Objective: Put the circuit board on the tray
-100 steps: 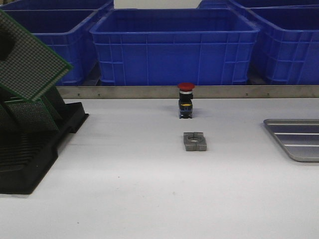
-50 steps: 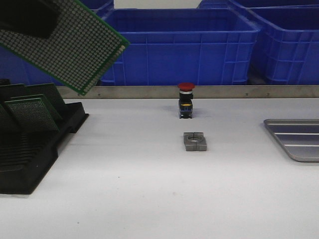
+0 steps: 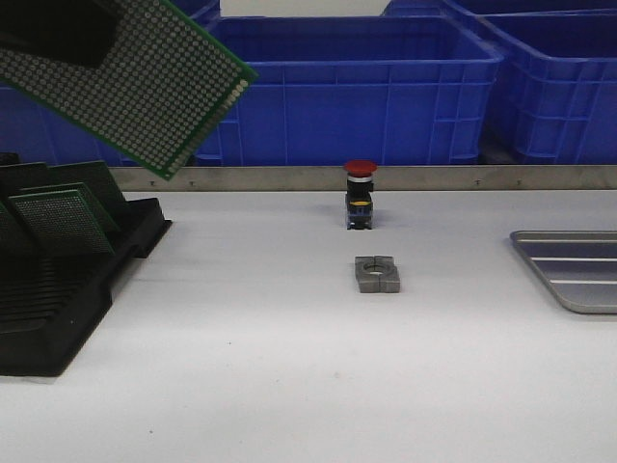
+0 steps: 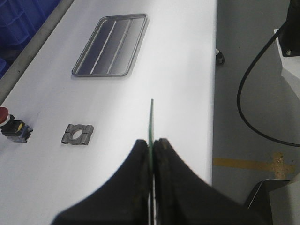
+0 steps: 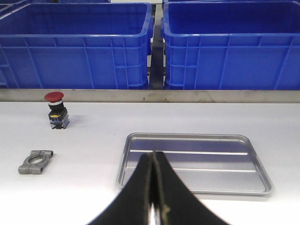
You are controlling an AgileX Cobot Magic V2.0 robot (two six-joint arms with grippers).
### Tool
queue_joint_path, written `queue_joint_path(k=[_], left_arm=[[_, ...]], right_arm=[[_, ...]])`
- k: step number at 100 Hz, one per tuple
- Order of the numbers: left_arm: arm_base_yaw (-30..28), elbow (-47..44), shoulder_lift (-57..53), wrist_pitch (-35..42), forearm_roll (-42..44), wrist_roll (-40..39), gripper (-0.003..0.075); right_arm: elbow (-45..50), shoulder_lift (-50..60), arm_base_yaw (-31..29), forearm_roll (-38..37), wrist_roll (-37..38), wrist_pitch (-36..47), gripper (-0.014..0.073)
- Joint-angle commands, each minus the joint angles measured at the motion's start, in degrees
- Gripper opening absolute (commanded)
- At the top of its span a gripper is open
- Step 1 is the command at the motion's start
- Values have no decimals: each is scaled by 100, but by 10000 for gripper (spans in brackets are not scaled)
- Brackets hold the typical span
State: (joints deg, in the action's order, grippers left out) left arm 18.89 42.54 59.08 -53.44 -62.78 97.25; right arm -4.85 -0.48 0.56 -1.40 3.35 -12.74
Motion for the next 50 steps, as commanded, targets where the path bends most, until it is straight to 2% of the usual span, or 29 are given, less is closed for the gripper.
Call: queue_joint_path(k=[1, 32, 50], left_arm=[[49, 180, -84, 23, -412, -56, -20], [49, 180, -84, 23, -412, -56, -20], [49, 180, -84, 23, -412, -56, -20]], right_arm=[[-594, -375, -12, 45, -20, -230, -60], [-1805, -1936, -12, 800, -180, -2038, -57], [-2141, -2602, 313, 1487, -855, -2105, -57]])
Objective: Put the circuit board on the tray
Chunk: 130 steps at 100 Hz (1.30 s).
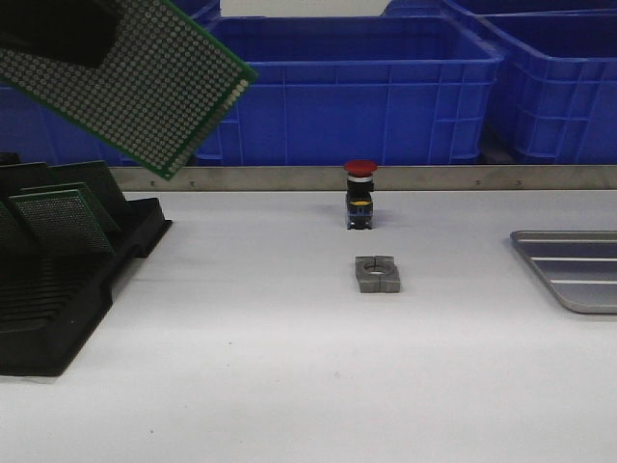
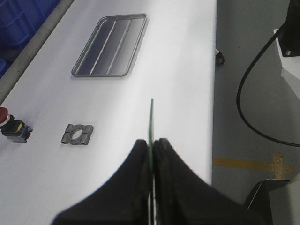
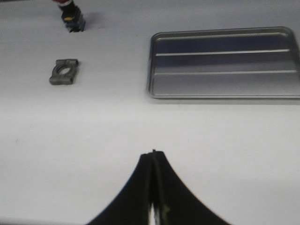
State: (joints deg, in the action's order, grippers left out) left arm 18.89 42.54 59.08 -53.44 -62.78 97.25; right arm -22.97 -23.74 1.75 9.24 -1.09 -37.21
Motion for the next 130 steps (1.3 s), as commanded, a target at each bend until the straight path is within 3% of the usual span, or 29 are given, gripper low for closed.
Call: queue_joint_path(k=[1, 11, 18, 37, 44, 96, 130], left_arm=[[49, 180, -84, 23, -412, -56, -20], [49, 180, -84, 23, -412, -56, -20], [49, 180, -84, 23, -412, -56, -20], [49, 180, -84, 23, -412, -56, -20], [49, 180, -84, 23, -412, -56, -20], [49, 180, -84, 23, -412, -56, -20], [49, 180, -84, 23, -412, -56, -20]], right_arm=[[-338, -303, 219, 480, -445, 356, -57], [-454, -436, 609, 774, -903, 410, -9], [-496, -532, 873, 923, -1148, 392, 71], [-497, -830, 1430, 1394, -1536, 489, 443], [-497, -946, 1605, 1588, -1747, 558, 506], [-1440, -2324, 3048, 3039, -5104, 771, 507], [-2420, -3869, 4090, 3078, -5885, 1317, 507]])
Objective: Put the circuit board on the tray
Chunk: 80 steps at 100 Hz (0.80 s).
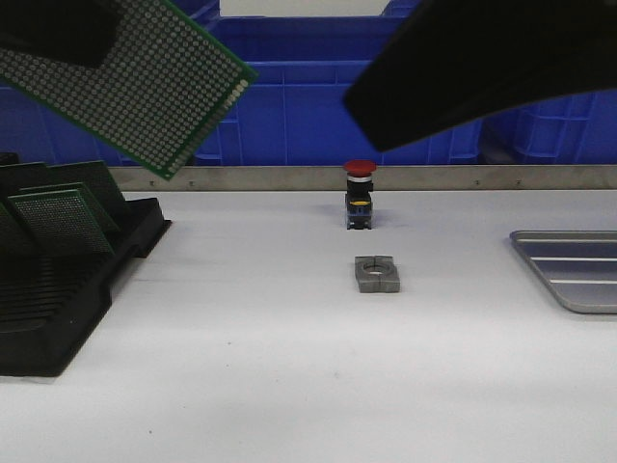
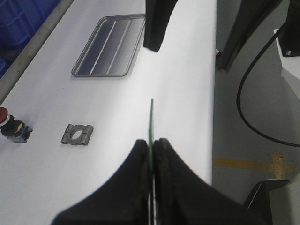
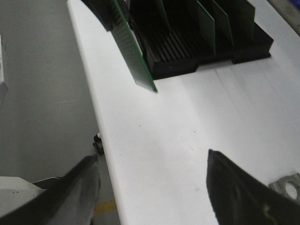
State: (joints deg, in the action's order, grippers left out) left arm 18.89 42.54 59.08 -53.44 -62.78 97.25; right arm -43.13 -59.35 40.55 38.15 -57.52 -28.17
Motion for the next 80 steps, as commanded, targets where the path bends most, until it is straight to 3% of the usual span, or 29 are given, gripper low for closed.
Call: queue_joint_path(k=[1, 36, 44, 51, 70, 77, 80], left_arm=[[49, 180, -84, 23, -412, -56, -20], [49, 180, -84, 23, -412, -56, -20], [49, 180, -84, 23, -412, -56, -20], [49, 180, -84, 23, -412, -56, -20], [49, 180, -84, 23, -412, -56, -20], [49, 180, -84, 23, -412, -56, -20], [49, 180, -84, 23, -412, -56, -20]], right_arm=[[-423, -339, 228, 187, -254, 423, 507], [-1325, -1443, 786, 187, -255, 608, 503], [-1386, -1497, 791, 187, -255, 604, 462], [-1386, -1504, 791, 187, -255, 611, 371], [-1386, -1504, 791, 187, -255, 612, 12], [-1386, -1504, 791, 187, -255, 617, -76], [-1386, -1504, 791, 187, -255, 610, -67]])
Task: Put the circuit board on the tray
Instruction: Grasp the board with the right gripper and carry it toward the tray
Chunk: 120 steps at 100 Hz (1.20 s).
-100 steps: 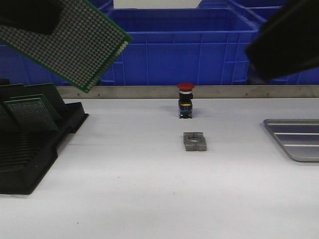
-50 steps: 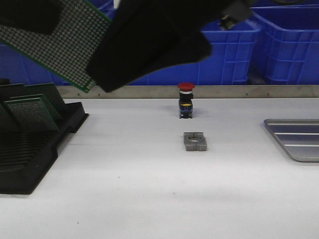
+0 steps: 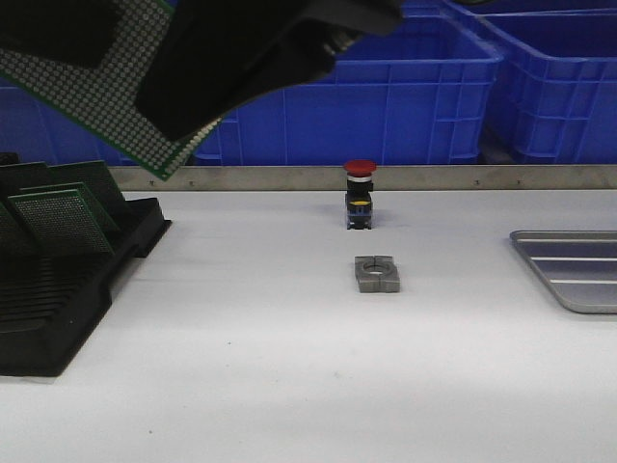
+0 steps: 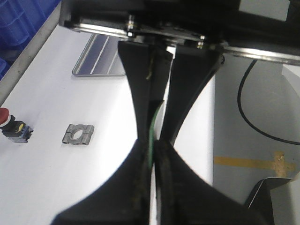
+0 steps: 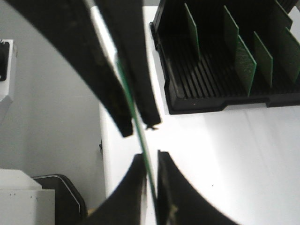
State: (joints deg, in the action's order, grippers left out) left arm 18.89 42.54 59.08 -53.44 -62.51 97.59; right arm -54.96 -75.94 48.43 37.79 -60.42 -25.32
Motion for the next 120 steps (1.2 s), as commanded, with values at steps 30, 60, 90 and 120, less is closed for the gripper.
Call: queue_joint_path(k=[30, 60, 90, 120], left_arm=[[49, 180, -84, 34, -459, -90, 102], [49, 180, -84, 538, -459, -90, 437], [49, 180, -84, 763, -459, -90, 442], [49, 180, -84, 869, -459, -90, 442]], right_arm=[[-203, 155, 3, 223, 36, 326, -69], [-203, 155, -14, 290, 41, 195, -69], [-193, 155, -827, 295, 862, -351, -69], [-191, 90, -2831, 295, 1446, -962, -69]])
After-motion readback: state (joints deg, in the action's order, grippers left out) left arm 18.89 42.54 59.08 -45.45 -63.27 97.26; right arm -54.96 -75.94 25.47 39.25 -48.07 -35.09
